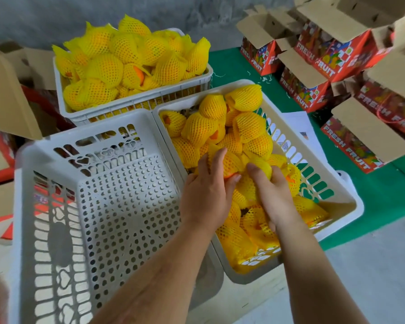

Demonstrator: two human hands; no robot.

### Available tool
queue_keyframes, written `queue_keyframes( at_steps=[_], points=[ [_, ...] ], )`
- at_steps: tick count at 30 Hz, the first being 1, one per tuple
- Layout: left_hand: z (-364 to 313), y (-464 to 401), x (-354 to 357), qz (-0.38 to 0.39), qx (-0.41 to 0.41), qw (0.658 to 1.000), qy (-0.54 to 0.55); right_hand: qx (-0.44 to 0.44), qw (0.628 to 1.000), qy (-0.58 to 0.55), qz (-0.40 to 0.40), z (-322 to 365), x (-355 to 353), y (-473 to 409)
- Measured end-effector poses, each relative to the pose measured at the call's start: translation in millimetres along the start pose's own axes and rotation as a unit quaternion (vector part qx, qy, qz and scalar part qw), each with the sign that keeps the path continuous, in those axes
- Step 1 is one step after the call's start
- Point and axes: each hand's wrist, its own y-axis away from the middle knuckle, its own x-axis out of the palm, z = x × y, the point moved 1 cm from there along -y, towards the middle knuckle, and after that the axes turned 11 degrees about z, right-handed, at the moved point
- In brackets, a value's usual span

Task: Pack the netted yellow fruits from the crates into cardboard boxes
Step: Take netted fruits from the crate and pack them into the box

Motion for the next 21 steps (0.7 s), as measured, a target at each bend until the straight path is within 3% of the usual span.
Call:
queue_keyframes(
  at_steps=[3, 6, 9, 14, 21],
  points=[
    [-0.5, 6.7, -11.1, -0.007, 0.017, 0.993, 0.119, 0.055, 0.975, -0.189, 0.106, -12.3, 15.4, 17.9],
    [11.3, 21.4, -32.0, 0.001, 0.037, 0.943, 0.331, 0.003, 0.924, -0.271, 0.27, -9.8, 19.3, 38.7],
    [38.0, 52.1, -60.3, -0.007, 0.029, 0.902, 0.43, -0.067, 0.902, -0.213, 0.37, 0.0, 38.9, 62.7],
    [101.0, 123.5, -107.1, -0.09, 0.01, 0.884, 0.458, -0.121, 0.93, -0.06, 0.343, 15.3, 125.1, 108.8],
    [229.7, 260.3, -192.7, -0.184, -0.051, 0.867, 0.46, -0.126, 0.89, 0.154, 0.41, 6.5, 293.2, 195.6]
  ],
)
